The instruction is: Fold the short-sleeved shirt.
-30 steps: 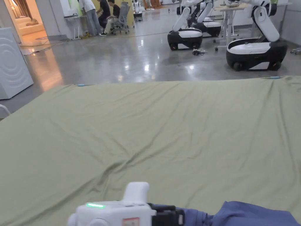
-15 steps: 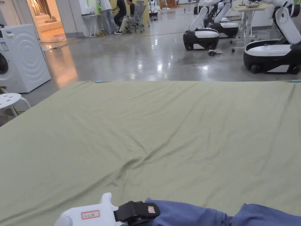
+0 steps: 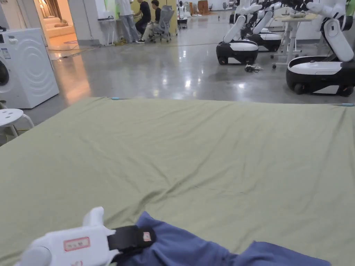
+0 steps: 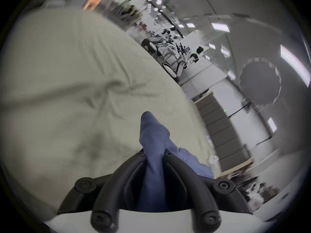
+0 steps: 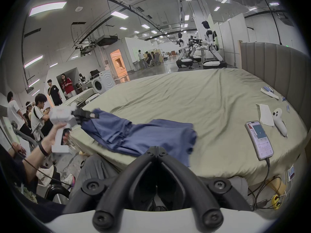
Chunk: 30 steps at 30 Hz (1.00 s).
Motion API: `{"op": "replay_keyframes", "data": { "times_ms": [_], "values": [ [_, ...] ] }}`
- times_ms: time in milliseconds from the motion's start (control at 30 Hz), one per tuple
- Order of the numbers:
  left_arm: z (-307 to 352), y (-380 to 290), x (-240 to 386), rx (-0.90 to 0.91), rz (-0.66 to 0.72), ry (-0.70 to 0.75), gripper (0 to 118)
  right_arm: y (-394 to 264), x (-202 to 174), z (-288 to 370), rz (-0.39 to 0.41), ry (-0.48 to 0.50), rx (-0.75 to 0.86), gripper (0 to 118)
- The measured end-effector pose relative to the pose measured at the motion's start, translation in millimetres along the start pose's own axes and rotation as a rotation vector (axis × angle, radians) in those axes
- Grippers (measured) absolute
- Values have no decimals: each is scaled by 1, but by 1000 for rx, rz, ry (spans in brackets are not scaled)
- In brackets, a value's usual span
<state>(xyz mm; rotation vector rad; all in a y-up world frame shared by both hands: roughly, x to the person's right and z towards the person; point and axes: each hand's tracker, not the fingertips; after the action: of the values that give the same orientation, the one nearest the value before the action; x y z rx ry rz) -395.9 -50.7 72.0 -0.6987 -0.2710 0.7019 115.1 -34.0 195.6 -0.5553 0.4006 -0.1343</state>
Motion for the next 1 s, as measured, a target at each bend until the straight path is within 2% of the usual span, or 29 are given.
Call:
{"op": "replay_keyframes", "data": {
  "times_ms": [133,200,300,367,500,633,667,733,767,900,1000],
  "values": [
    [26,24,39,23,-180,83,9,0,1,-7,26,-3,-15,0],
    [22,21,69,31,-245,89,9,0,2,-10,8,-6,-9,0],
    [-12,5,109,-31,-270,72,9,-1,4,-9,-36,7,11,0],
    [-46,-14,128,-96,-314,4,9,0,5,-6,-37,9,14,0],
    [-118,-52,159,-219,-266,-59,9,-2,7,5,0,-34,8,0],
    [-158,-69,178,-288,-327,-92,10,-7,17,19,-44,-58,18,0],
    [-156,-68,180,-285,-347,-112,18,-9,21,20,-60,-64,19,0],
    [-142,-57,184,-204,-374,-175,52,-11,28,22,-95,-83,11,0],
    [-130,-49,182,-172,-381,-186,62,-13,31,22,-101,-94,9,0],
    [-105,-29,180,-100,-359,-158,61,-16,39,22,-119,-117,0,0],
    [-117,-34,167,-180,-276,-215,52,-17,41,20,-138,-110,0,0]
  ]
}}
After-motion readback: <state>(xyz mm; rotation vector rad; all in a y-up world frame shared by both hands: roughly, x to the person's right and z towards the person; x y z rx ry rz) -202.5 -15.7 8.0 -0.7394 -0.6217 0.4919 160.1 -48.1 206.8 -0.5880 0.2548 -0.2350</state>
